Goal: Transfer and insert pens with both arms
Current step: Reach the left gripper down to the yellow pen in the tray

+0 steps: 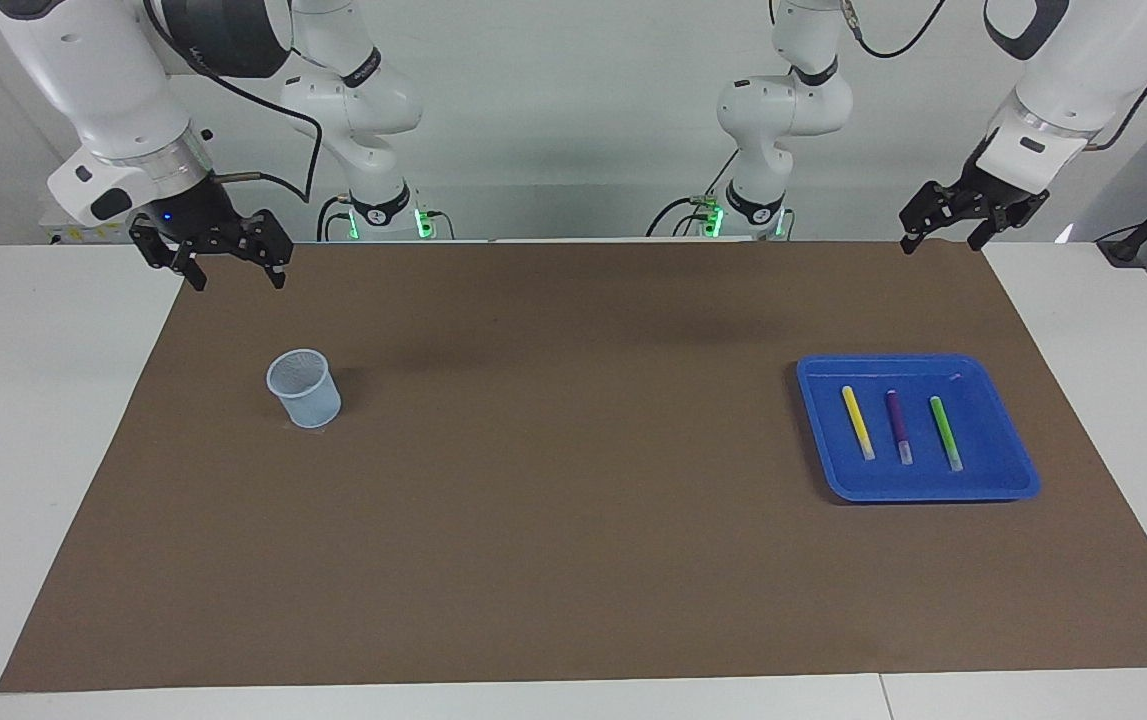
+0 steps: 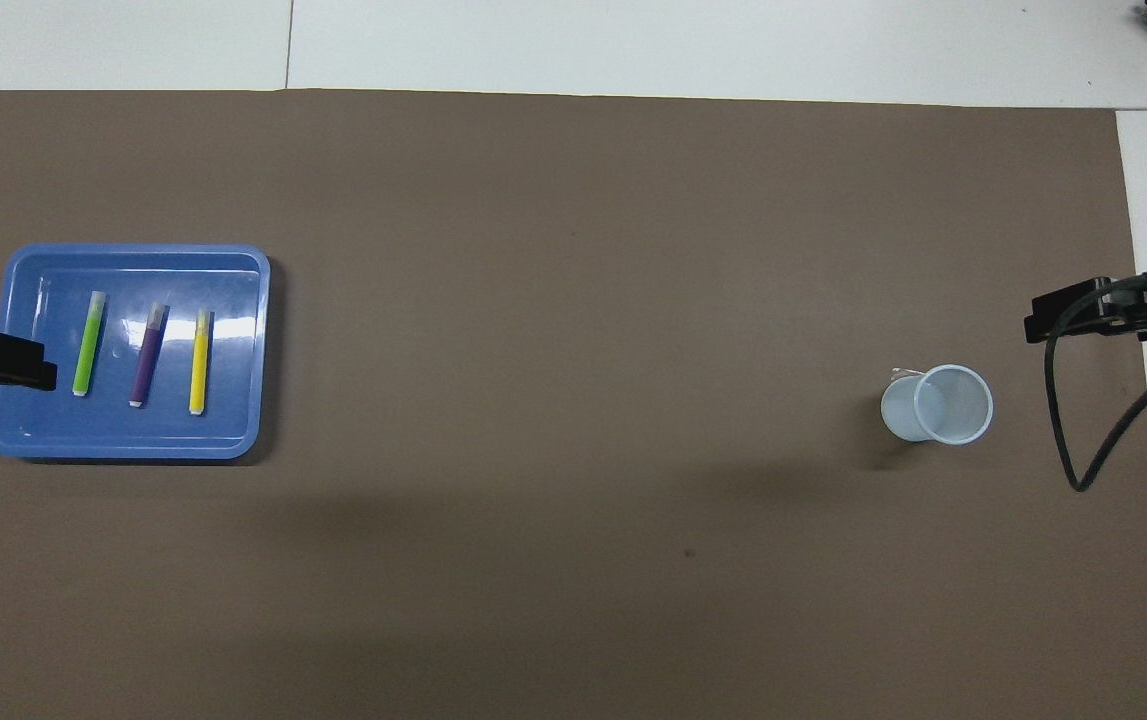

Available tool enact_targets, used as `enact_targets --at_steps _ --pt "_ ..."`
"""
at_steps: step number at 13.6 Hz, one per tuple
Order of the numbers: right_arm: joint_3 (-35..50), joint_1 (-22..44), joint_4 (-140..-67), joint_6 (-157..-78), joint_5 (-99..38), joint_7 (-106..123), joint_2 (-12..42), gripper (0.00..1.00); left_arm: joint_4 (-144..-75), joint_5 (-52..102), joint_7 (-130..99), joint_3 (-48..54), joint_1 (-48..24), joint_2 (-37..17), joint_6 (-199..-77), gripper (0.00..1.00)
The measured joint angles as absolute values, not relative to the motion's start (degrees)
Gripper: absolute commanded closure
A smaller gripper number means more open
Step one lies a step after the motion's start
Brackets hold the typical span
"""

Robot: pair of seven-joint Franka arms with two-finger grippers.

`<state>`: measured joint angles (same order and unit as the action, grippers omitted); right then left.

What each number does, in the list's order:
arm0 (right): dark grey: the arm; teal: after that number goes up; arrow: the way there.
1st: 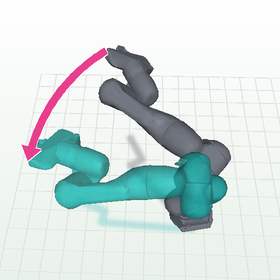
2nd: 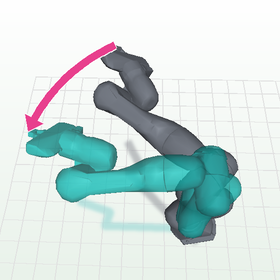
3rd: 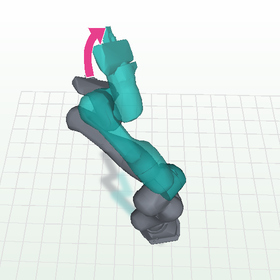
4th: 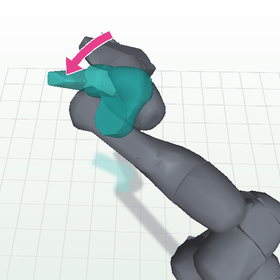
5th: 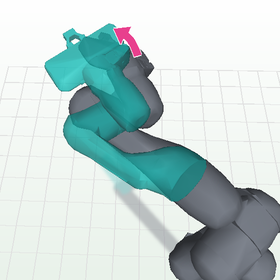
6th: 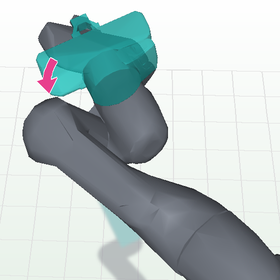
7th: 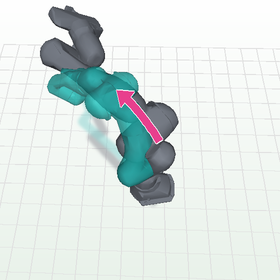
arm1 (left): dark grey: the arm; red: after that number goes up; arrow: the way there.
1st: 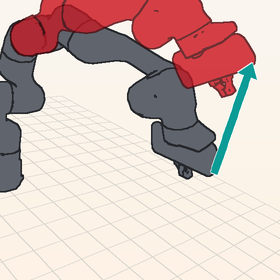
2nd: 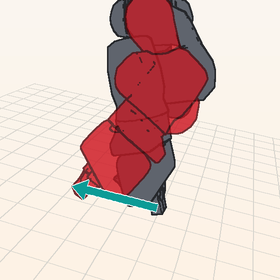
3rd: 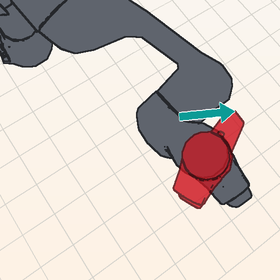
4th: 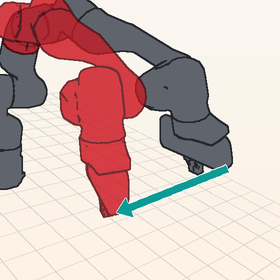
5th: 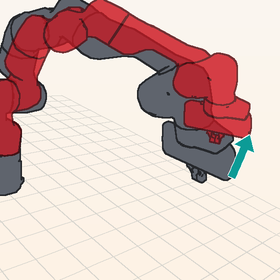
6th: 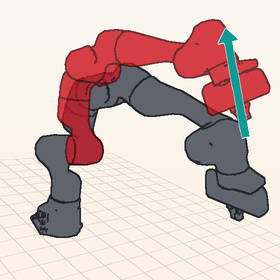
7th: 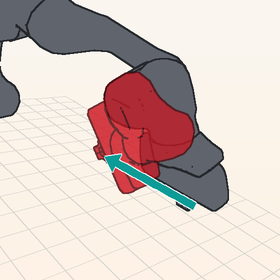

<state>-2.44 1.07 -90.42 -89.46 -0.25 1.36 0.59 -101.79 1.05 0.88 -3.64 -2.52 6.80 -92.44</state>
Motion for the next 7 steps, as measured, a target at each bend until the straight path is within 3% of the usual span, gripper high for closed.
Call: enact_targets --at_steps 7 --pt "-2.4 1.1 -90.4 -89.5 -0.2 1.4 0.6 0.0 -114.7 1.1 0.9 -3.6 -2.5 6.3 -107.7 0.0"
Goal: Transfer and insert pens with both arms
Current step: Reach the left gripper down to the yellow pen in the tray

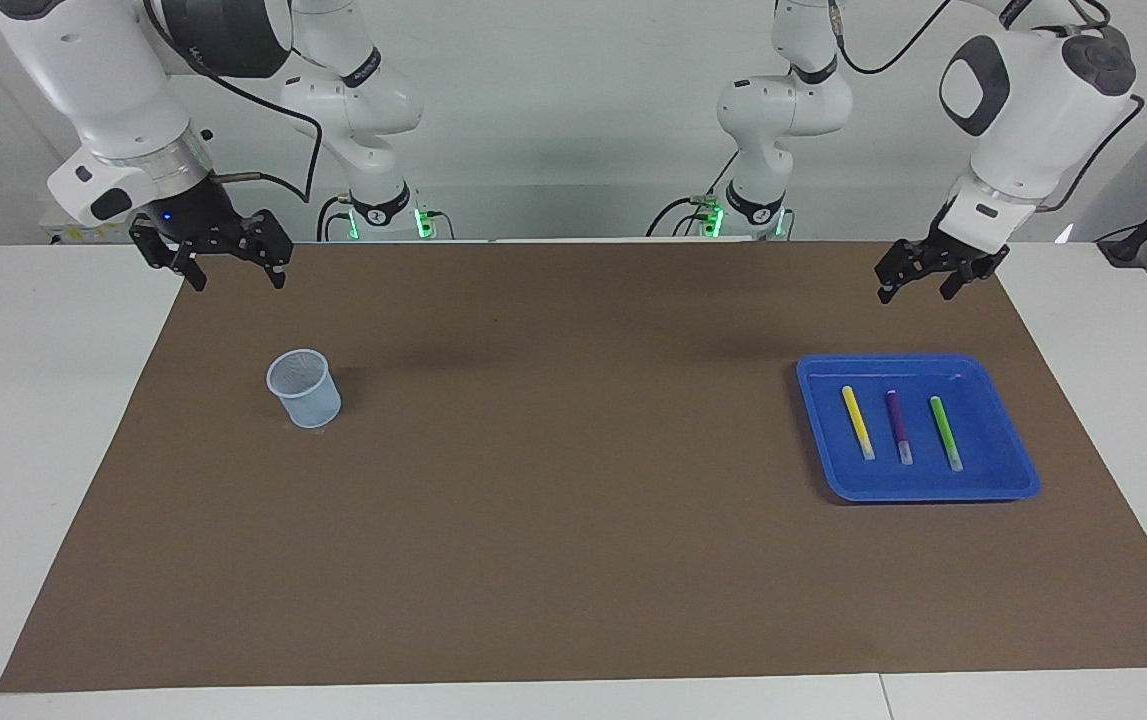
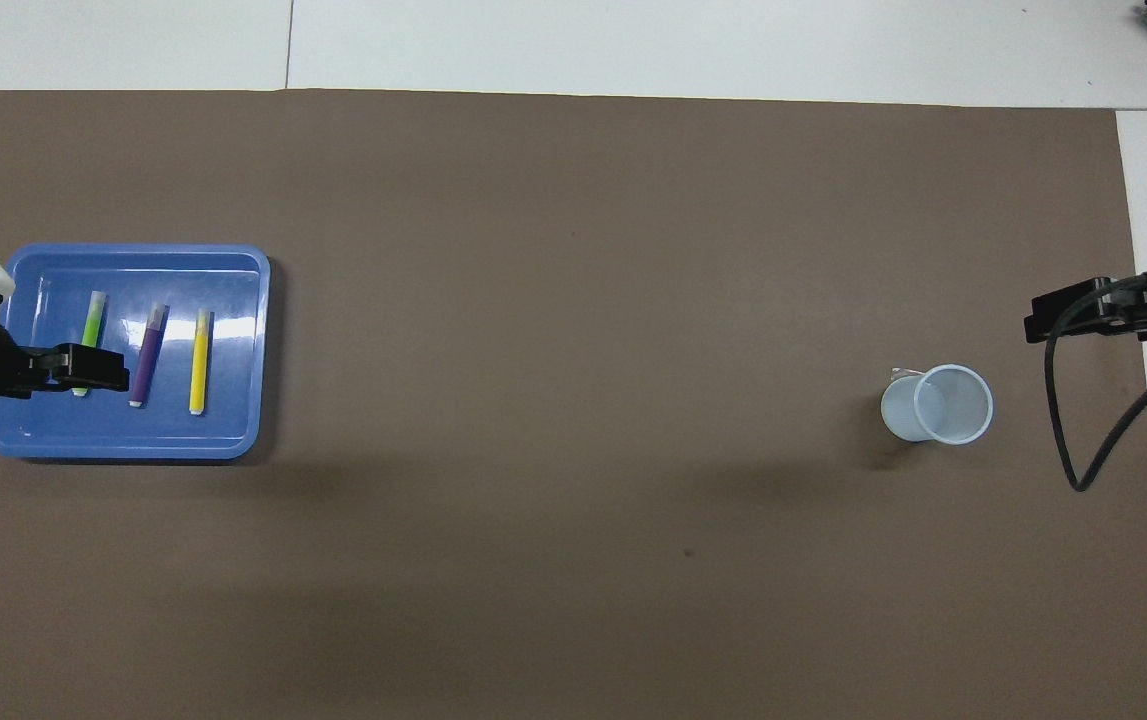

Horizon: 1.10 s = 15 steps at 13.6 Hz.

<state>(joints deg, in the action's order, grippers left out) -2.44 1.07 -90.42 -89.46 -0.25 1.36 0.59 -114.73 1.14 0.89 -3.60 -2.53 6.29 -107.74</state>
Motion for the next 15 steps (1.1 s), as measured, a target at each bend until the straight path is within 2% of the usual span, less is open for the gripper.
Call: enact_targets --at_steps 8,15 --pt "-2.4 1.1 -90.4 -89.5 -0.2 1.4 0.6 0.0 -116.6 3.5 0.9 -3.5 -2.5 -4.5 -121.1 0.0" --pt "-2.4 1.1 -90.4 -89.5 -0.2 1.4 0.6 0.0 -116.8 4.4 0.9 -3.5 -2.5 -13.2 -130.4 0.05"
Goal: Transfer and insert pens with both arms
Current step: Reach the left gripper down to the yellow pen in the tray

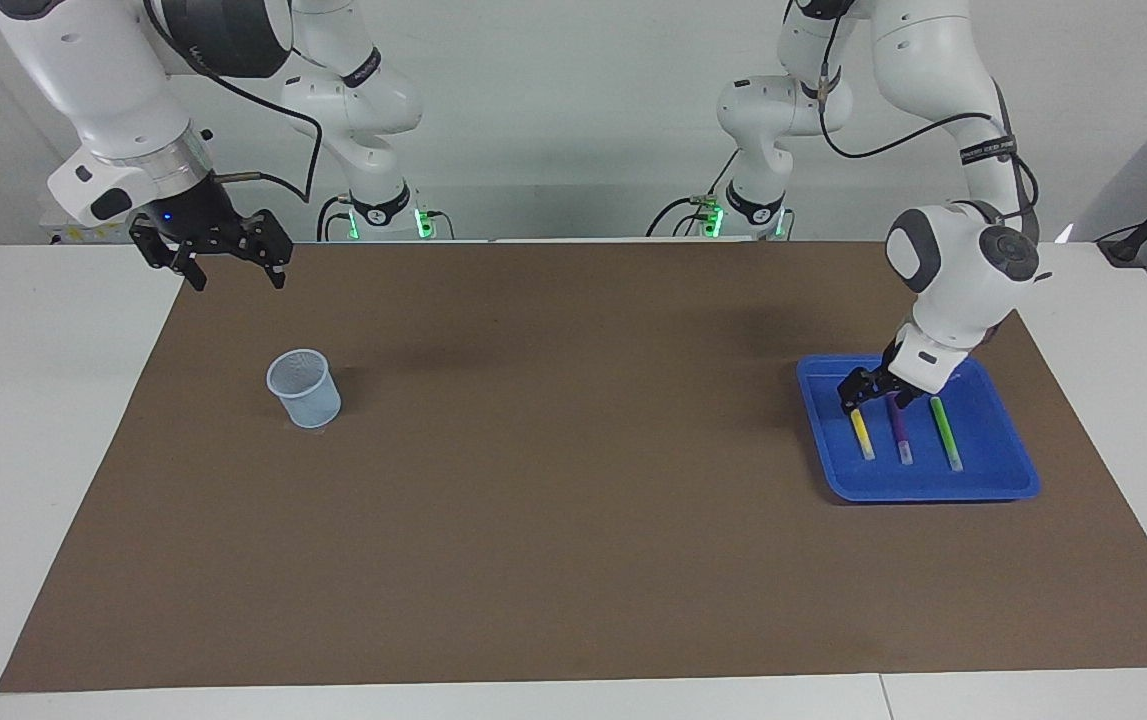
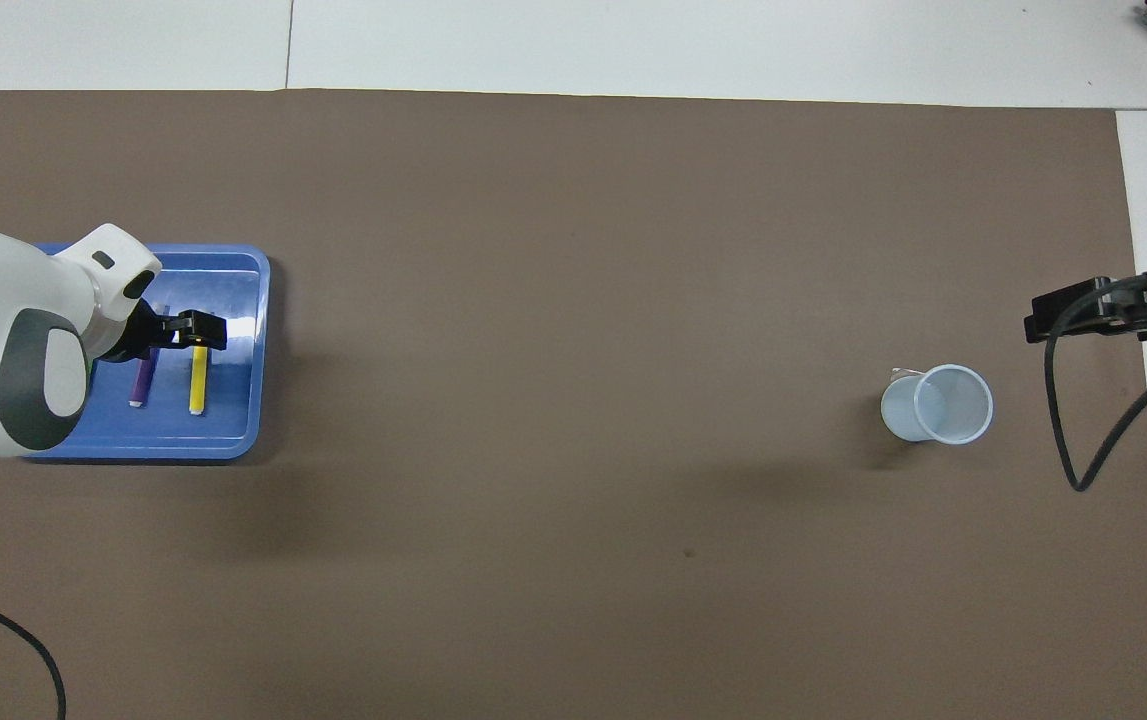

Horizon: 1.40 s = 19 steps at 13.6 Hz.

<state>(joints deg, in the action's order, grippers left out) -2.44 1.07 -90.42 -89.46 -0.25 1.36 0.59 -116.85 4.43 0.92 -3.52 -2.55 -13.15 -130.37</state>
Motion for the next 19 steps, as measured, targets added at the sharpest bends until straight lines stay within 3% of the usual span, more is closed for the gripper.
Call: enact_targets --at_steps 8,10,11,12,13,19 --pt "-2.4 1.1 -90.4 -89.5 -0.2 1.4 0.6 0.0 -116.9 4.5 1.0 -3.5 -2.5 -16.6 -135.1 0.16" --pt "-2.4 1.1 -90.4 -89.5 -0.2 1.4 0.6 0.0 -117.5 4.5 1.0 -3.5 -2.5 -17.2 -136.8 0.37" --pt "-2.4 1.1 -90.4 -89.5 -0.2 1.4 0.6 0.0 -118.0 4.5 1.0 -3.4 -2.5 -17.3 -137.6 0.58" --pt "-2.4 1.1 -90.4 -89.5 -0.2 1.4 0.6 0.0 -118.1 4.5 1.0 -3.4 -2.6 -17.3 -138.0 0.89" --pt "-2.4 1.1 -90.4 -89.5 -0.2 1.4 0.6 0.0 -118.1 4.5 1.0 -3.4 -2.6 -17.1 -138.2 1.0" --pt "-2.4 1.1 -90.4 -89.5 -0.2 1.4 0.6 0.0 -118.1 4.5 1.0 -3.3 -2.7 -16.6 -138.2 1.0"
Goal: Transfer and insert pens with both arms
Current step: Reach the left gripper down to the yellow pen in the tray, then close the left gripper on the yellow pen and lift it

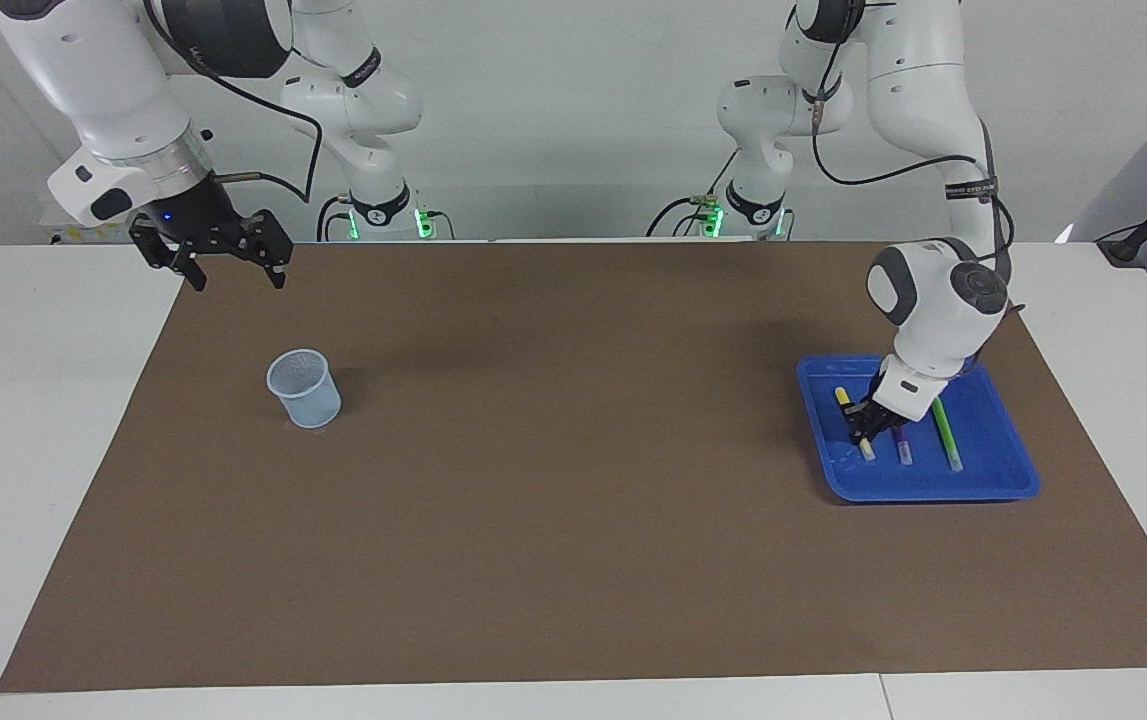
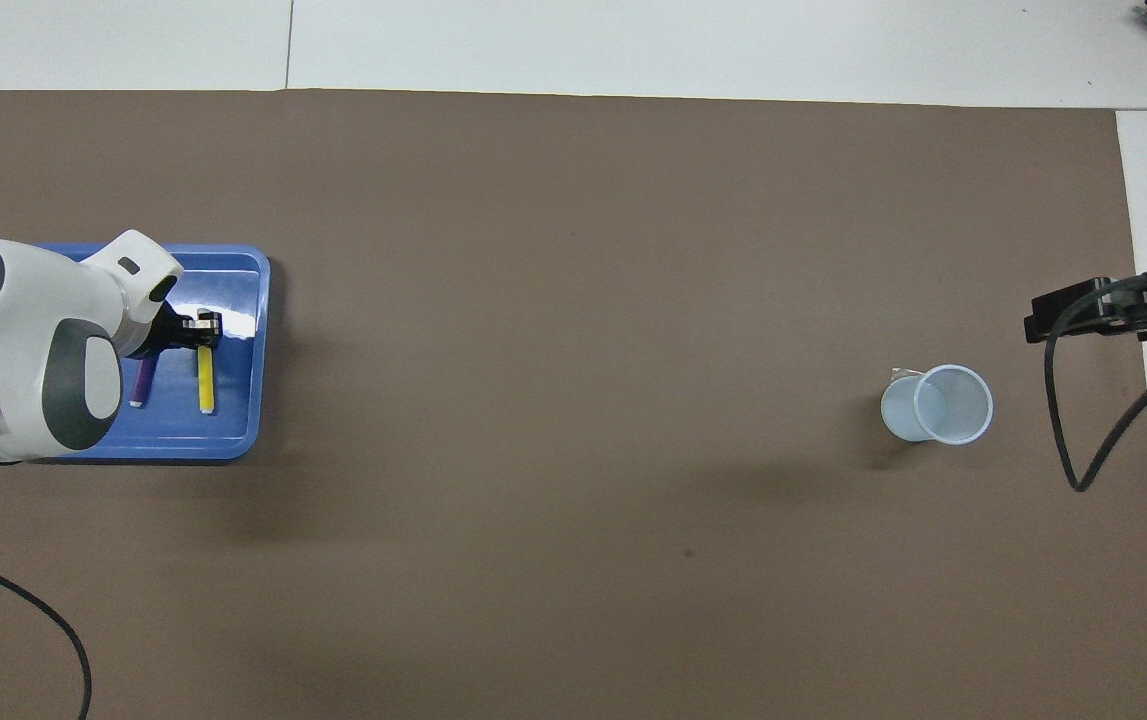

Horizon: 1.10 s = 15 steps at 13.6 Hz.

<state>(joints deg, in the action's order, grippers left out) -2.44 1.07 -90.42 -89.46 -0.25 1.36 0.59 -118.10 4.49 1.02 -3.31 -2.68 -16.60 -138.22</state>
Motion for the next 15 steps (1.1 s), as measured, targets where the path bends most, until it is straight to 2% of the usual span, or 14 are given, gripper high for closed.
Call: enact_targets --at_steps 5,9,15 --pt "-2.4 1.1 -90.4 -89.5 -0.2 1.4 0.6 0.0 -116.5 4.8 1.0 -3.2 -2.7 -16.7 -134.8 1.0" --pt "-2.4 1.1 -90.4 -89.5 -0.2 1.4 0.6 0.0 -109.3 6.7 -2.4 -2.9 -2.7 -16.3 -123.4 1.0" --pt "-2.4 1.1 -90.4 -89.5 -0.2 1.4 0.6 0.0 -101.0 9.7 -17.4 0.5 -2.8 -11.3 -106.7 1.0"
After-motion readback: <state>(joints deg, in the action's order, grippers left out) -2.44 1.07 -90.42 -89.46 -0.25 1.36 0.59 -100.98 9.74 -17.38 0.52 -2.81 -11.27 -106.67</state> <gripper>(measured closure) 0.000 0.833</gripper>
